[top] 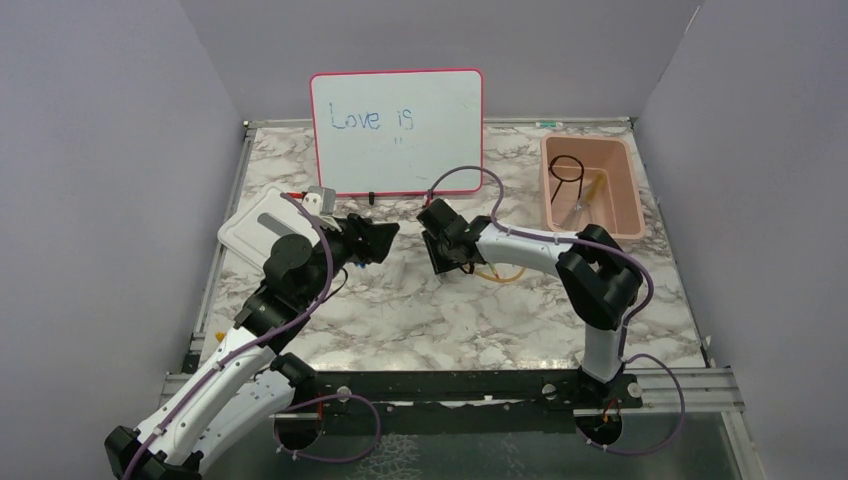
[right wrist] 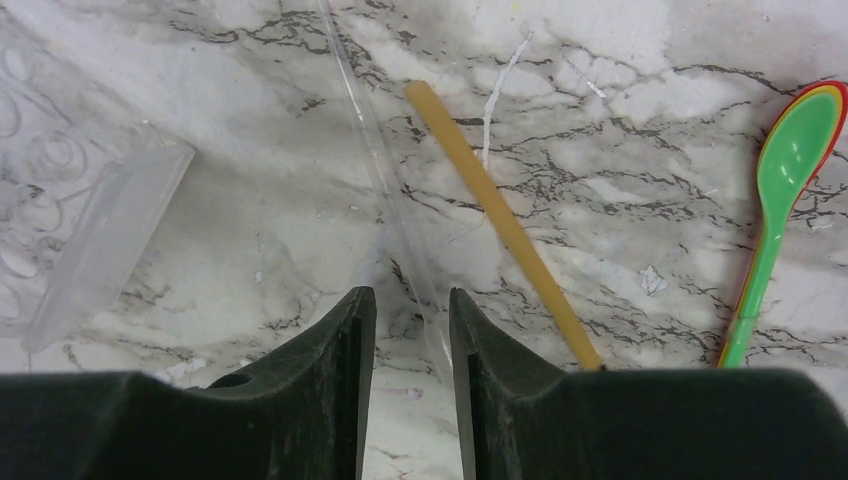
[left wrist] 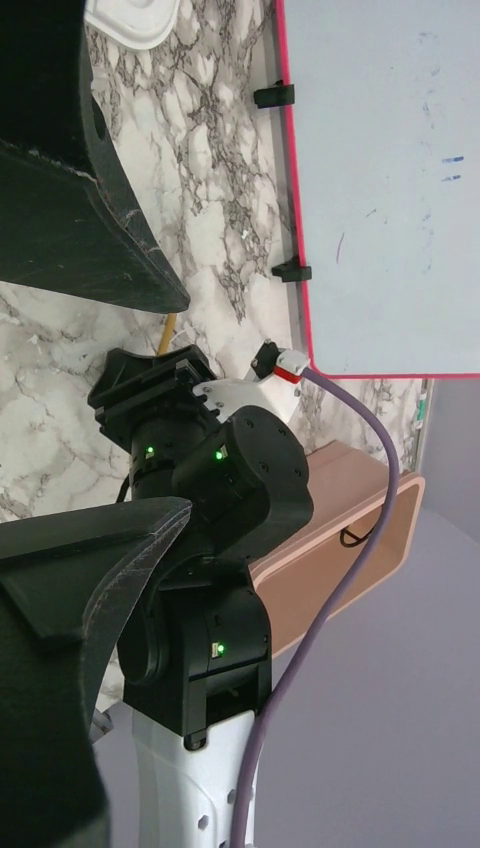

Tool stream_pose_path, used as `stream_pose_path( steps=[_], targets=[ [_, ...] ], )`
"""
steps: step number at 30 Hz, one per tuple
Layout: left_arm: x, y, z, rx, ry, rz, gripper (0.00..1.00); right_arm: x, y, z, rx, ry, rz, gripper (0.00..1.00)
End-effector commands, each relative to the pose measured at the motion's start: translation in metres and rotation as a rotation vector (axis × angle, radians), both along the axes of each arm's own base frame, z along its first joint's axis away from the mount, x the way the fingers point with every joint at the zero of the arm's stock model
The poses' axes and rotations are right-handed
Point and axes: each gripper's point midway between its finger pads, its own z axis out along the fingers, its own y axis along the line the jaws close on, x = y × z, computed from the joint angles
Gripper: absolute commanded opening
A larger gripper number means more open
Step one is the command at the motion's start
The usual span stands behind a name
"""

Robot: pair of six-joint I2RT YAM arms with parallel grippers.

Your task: Organize the chemistry lab equipment

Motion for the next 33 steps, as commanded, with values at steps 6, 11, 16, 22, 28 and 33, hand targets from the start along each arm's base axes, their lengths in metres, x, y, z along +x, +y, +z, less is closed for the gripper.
stream_pose_path(
  steps=[6, 11, 16, 22, 28, 33],
  targets=[
    [0.003, 0.003, 0.004, -0.017, -0.016, 0.021, 0.71, 0.010, -0.007, -0.016, -0.112, -0.023, 0.003, 0.31],
    [0.003, 0.003, 0.002, -0.013, -0.013, 0.022, 0.71, 0.012, -0.007, -0.020, -0.131, -0.024, 0.019, 0.16],
    [0.004, 0.003, 0.002, -0.012, -0.013, 0.024, 0.71, 0.012, -0.004, -0.008, -0.107, -0.050, 0.048, 0.01],
    [0.004, 0.004, 0.002, -0.008, -0.012, 0.025, 0.71, 0.016, -0.005, 0.041, -0.035, -0.163, 0.081, 0.01],
    [0.004, 0.004, 0.002, -0.005, -0.013, 0.028, 0.71, 0.025, -0.027, 0.108, -0.006, -0.339, 0.019, 0.00],
    [0.004, 0.004, 0.001, -0.002, -0.012, 0.028, 0.71, 0.038, -0.064, 0.169, -0.014, -0.507, -0.084, 0.01]
  ],
)
